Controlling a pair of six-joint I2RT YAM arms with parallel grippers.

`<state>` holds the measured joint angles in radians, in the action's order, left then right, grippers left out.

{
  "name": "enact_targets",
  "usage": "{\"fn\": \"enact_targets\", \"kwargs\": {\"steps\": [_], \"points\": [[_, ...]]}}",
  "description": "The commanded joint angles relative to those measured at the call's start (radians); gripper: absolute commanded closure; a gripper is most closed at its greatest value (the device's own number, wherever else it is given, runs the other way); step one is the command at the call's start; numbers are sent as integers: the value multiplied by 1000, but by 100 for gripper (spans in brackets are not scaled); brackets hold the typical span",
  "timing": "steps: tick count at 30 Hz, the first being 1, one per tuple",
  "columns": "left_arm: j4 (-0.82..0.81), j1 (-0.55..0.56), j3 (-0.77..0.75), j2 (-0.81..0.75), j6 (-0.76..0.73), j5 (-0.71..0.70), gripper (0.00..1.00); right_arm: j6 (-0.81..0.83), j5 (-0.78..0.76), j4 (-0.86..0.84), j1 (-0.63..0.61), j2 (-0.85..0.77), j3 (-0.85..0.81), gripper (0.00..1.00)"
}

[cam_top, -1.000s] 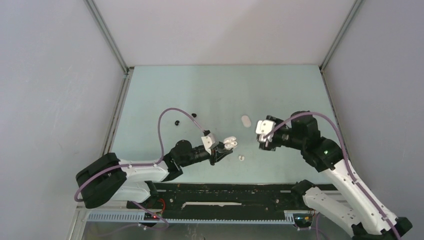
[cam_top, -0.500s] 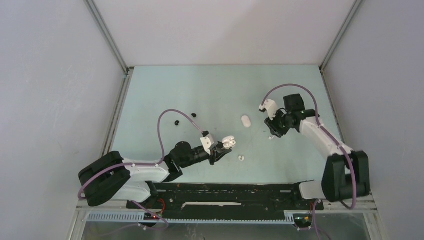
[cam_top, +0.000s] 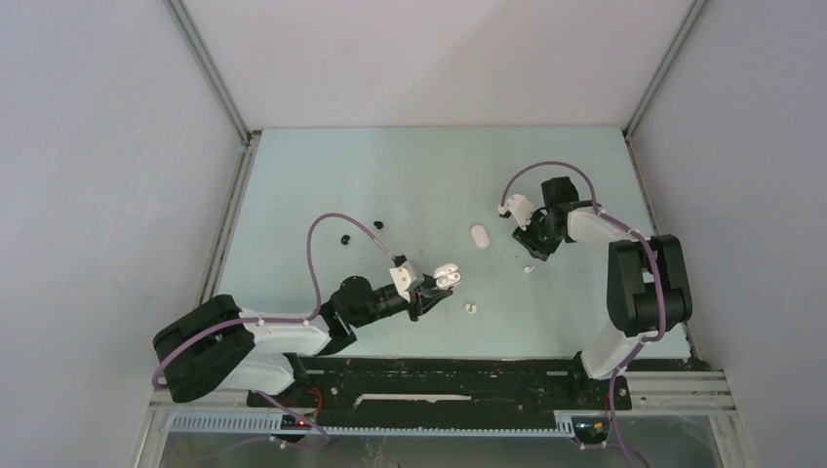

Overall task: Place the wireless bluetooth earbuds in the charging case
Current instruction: Pick up the earbud from the center of the board.

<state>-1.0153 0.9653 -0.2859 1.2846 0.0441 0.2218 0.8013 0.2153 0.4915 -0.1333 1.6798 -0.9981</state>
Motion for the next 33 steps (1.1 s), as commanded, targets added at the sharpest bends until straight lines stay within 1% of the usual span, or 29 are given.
{"fn": "enact_targets", "kwargs": {"steps": [1,7,12,17,24,33], "points": [[-57,-8,6,-6,-11,14,100,50,3,2,2,23,-38,57],[-57,-8,2,-5,-10,21,100,70,21,87,2,36,-36,59],[-57,-8,-1,-4,-8,28,100,75,47,127,-10,1,0,59],[-56,-8,-4,-2,-8,34,99,54,78,140,-47,-29,31,59],[-57,-7,-3,-4,-6,38,99,6,99,143,-113,-23,35,60],[-41,-8,-8,-4,-7,42,99,-27,103,129,-120,-19,35,62]]}}
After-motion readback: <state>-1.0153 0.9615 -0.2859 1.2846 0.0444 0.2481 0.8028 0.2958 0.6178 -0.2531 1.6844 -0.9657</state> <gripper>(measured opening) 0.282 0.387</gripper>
